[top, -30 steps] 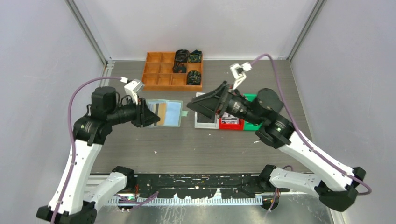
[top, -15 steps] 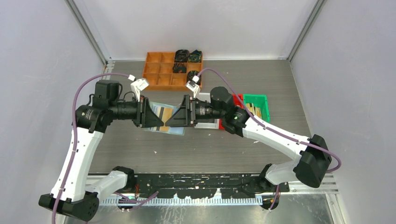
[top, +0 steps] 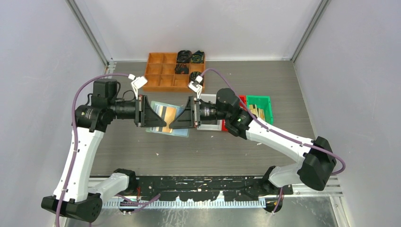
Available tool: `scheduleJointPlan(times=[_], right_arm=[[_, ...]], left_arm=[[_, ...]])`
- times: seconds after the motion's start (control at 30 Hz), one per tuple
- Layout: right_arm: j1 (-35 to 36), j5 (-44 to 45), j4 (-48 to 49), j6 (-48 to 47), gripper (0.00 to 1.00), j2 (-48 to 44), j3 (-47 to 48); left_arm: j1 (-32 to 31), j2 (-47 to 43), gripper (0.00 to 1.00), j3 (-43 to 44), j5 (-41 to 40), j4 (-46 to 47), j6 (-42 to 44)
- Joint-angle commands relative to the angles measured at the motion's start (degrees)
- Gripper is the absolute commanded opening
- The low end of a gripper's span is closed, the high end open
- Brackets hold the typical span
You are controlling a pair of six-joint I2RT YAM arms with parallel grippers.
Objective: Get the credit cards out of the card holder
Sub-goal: Remove the credit card from the card holder.
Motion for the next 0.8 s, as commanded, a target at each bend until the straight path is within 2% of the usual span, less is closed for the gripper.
scheduleJointPlan(times=[0.0,0.13,0.3,0.4,0.57,0.77], right_arm=[[0.32,2.62,6.94,2.08,0.44,-1.74,-0.66],[0.38,4.28,7.74,3.29,0.35,-1.2,-0.84],[0.33,6.16,8.76,3.28,0.16,-3.1,-1.66],[0.36,7.42,8.87,2.87,0.08,-4.6,-2.46],[0.39,8.63,7.47,1.5,0.04,-6.82,-4.04],[0.37,8.53,6.93,0.2,0.03,-9.05,-6.28]], left_arm=[[-0.53,-1.67,0.16,1.32,11.43,4.77,-4.23],[-0.58,-1.98,0.2,0.3,12.96,6.24,-5.56],[-0.59,-2.55,0.35,0.15,13.69,6.55,-6.1],[-0.55,-3.08,0.4,-0.08,13.66,7.27,-6.51],[-0.56,-3.37,0.41,-0.79,13.8,8.92,-7.83],[-0.54,-3.84,0.37,-1.6,14.43,12.84,-11.57]])
